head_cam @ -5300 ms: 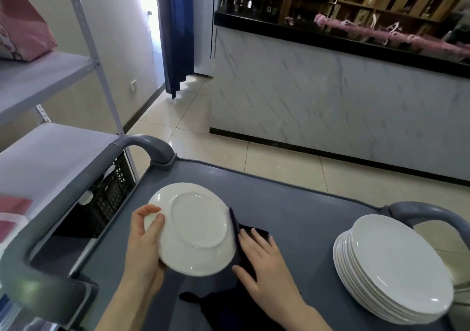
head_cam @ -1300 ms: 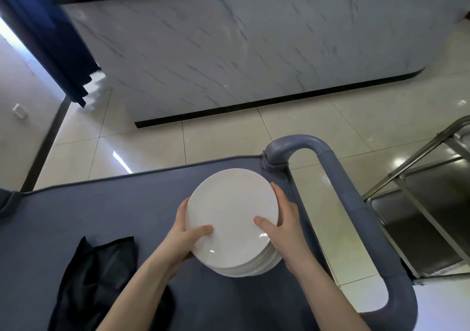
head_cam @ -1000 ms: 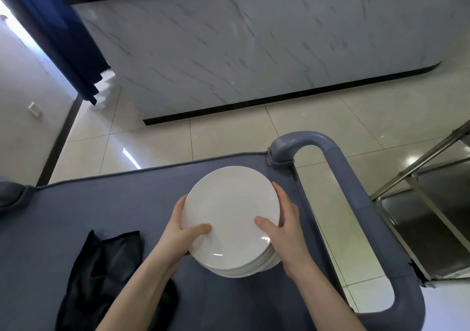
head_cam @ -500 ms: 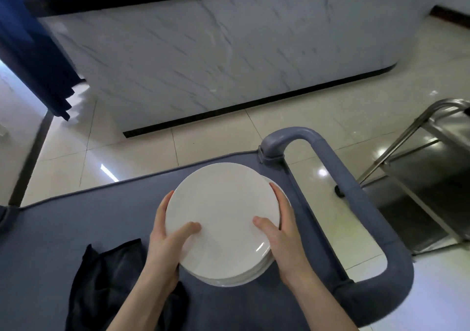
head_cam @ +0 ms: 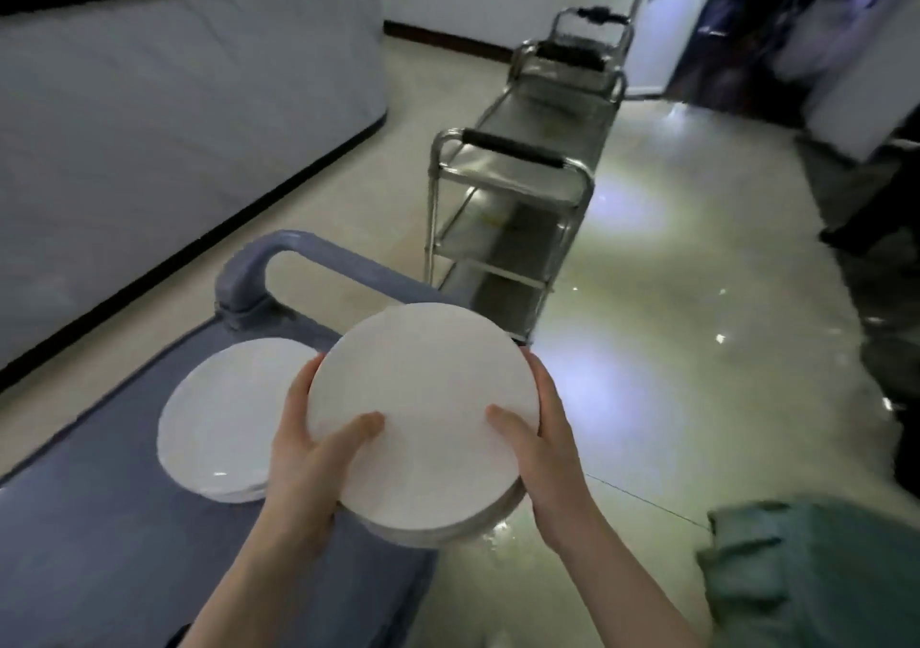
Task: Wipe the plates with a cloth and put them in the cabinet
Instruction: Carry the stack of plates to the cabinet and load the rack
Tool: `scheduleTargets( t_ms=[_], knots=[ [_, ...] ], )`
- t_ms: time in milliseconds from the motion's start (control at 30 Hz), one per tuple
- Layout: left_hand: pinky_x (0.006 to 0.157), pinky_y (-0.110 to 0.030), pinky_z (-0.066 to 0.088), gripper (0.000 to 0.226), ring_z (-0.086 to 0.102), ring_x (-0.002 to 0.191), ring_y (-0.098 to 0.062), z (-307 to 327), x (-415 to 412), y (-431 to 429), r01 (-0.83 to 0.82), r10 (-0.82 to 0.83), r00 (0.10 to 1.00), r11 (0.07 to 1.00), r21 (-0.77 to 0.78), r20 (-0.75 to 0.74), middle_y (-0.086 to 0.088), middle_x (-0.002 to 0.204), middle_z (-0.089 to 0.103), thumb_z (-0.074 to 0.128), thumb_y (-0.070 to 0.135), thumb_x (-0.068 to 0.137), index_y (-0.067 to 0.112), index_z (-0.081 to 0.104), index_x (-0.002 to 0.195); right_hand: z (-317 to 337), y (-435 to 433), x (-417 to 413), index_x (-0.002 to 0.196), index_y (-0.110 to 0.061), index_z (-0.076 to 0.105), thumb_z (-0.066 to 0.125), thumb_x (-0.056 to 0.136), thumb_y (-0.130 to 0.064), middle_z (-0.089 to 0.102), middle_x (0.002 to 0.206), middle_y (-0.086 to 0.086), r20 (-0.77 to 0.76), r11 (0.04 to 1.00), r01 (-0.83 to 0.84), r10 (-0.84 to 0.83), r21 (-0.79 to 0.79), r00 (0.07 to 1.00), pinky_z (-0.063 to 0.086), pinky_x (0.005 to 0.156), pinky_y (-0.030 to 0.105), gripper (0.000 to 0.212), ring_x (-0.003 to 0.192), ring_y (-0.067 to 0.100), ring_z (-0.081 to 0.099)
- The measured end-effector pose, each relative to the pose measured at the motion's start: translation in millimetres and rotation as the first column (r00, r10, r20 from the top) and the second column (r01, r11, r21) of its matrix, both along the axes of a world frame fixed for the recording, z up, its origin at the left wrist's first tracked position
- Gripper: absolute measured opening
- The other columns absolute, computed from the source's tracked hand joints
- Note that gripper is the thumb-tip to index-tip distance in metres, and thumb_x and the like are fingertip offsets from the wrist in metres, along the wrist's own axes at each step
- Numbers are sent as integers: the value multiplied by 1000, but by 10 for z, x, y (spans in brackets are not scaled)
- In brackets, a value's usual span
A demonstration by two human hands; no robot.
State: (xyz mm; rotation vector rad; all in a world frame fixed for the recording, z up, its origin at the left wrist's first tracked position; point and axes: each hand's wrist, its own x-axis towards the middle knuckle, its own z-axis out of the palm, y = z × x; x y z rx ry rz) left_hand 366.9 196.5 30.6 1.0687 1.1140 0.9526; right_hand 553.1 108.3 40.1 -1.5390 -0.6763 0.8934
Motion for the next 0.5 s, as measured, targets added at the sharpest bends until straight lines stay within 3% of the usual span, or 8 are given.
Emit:
scheduleTargets(
  t_ms=[133, 200, 267, 333, 500],
  knots=[
    [77, -43, 59, 75, 61, 110, -22, 98, 725, -318, 280, -282, 959, 959, 41, 32, 13, 124, 61, 81, 28, 69, 56, 49, 130, 147, -784, 461, 130, -57, 43, 61, 71, -38, 51, 130, -10, 8, 969, 244, -244, 29, 970, 49, 87, 31, 65, 114, 8, 54],
    [72, -37, 56, 70, 60, 108, -18, 151, 1133, -550, 375, -378, 926, 923, 83, 20, 17, 120, 61, 82, 18, 77, 59, 51, 124, 201, -1236, 672, 133, -56, 42, 62, 71, -38, 51, 130, -13, 2, 927, 370, -371, 53, 929, 47, 86, 27, 67, 112, 4, 54],
    [69, -34, 53, 70, 60, 105, -15, 212, 1550, -864, 474, -478, 878, 874, 105, 16, 22, 113, 62, 82, 11, 78, 63, 53, 115, 252, -1726, 853, 131, -59, 42, 63, 72, -37, 51, 130, -14, -4, 875, 478, -479, 72, 878, 48, 90, 30, 66, 113, 4, 55],
    [70, -39, 56, 72, 63, 102, -20, 277, 1954, -1263, 575, -580, 815, 812, 101, 20, 16, 112, 65, 84, 17, 66, 58, 56, 118, 304, -2261, 1023, 129, -60, 43, 63, 71, -38, 52, 131, -12, 11, 809, 581, -584, 87, 811, 49, 96, 37, 65, 115, 7, 55],
    [67, -33, 59, 70, 70, 96, -15, 381, 2886, -2593, 802, -813, 580, 582, 134, 60, 17, 107, 72, 80, 27, 56, 58, 59, 116, 410, -3789, 1355, 136, -46, 47, 64, 74, -35, 53, 136, -3, 30, 612, 776, -788, 154, 615, 47, 102, 48, 65, 122, 17, 54]
  ],
)
